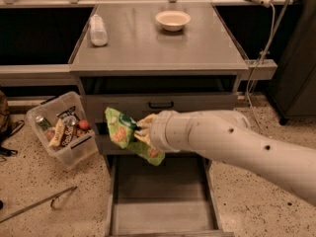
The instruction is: Place green rice chip bag into bottom drawer
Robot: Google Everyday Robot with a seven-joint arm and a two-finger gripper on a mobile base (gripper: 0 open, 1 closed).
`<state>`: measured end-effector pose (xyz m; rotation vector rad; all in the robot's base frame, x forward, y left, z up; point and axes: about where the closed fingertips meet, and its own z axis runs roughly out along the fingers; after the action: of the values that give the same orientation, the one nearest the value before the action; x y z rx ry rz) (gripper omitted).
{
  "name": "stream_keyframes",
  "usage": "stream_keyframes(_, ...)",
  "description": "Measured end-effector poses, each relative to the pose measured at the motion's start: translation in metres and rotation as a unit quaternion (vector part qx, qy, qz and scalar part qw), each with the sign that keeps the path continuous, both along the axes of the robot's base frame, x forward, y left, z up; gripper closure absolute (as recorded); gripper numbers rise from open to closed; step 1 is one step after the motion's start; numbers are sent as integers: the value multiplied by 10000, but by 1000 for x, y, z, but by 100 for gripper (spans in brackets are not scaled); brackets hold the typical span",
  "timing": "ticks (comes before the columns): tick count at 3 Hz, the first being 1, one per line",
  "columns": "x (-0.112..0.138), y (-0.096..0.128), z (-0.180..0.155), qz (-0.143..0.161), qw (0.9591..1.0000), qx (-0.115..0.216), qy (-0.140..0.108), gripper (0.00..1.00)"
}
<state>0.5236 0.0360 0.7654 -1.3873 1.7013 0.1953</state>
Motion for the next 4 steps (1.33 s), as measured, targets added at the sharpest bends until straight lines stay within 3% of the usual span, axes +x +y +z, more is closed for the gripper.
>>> stream_keyframes(1, -23, 3, -52, -131, 9997, 77, 173, 100)
stream_keyframes(2, -23, 3, -52, -131, 9997, 77, 173, 100)
stream_keyframes(3, -30, 0, -78, -100, 9997, 6, 206, 100)
stream_keyframes(4, -50, -28, -152, -203, 9990, 29, 405, 100)
